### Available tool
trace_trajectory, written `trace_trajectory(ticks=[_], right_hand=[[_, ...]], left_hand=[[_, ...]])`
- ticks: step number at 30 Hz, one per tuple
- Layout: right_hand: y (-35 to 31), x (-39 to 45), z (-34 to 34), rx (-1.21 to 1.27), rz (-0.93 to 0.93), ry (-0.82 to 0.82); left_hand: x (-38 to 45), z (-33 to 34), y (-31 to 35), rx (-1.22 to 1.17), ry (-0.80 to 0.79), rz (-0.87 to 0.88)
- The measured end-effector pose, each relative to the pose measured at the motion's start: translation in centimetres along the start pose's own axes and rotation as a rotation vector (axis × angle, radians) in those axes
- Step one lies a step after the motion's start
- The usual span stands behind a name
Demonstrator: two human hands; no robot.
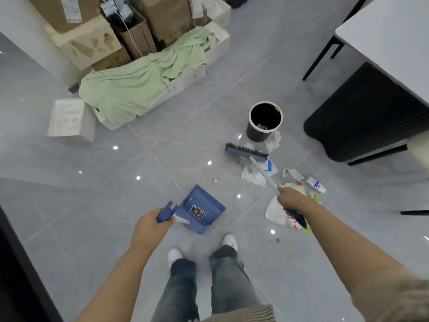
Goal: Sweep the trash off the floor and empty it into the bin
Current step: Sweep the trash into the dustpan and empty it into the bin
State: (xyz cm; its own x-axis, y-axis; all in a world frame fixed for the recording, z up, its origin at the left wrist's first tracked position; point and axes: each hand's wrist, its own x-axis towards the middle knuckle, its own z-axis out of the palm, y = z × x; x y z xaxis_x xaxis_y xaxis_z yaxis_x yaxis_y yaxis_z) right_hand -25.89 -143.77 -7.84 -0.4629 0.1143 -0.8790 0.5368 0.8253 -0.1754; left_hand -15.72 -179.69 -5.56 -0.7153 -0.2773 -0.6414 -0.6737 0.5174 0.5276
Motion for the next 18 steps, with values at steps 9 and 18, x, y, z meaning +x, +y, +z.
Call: trace_trajectory(ticks=[9,18], right_hand=[[2.2,-5.5,9.4,-0.039,0.034,-0.182],[2.0,-9.2,6.1,0.215,0.063,-0.042]], left_hand=[[-2.0,2.7,-1.9,-0.027,-0.068,0.012],[-2.5,2.7,-2.9,0.001,-0.115,0.055]])
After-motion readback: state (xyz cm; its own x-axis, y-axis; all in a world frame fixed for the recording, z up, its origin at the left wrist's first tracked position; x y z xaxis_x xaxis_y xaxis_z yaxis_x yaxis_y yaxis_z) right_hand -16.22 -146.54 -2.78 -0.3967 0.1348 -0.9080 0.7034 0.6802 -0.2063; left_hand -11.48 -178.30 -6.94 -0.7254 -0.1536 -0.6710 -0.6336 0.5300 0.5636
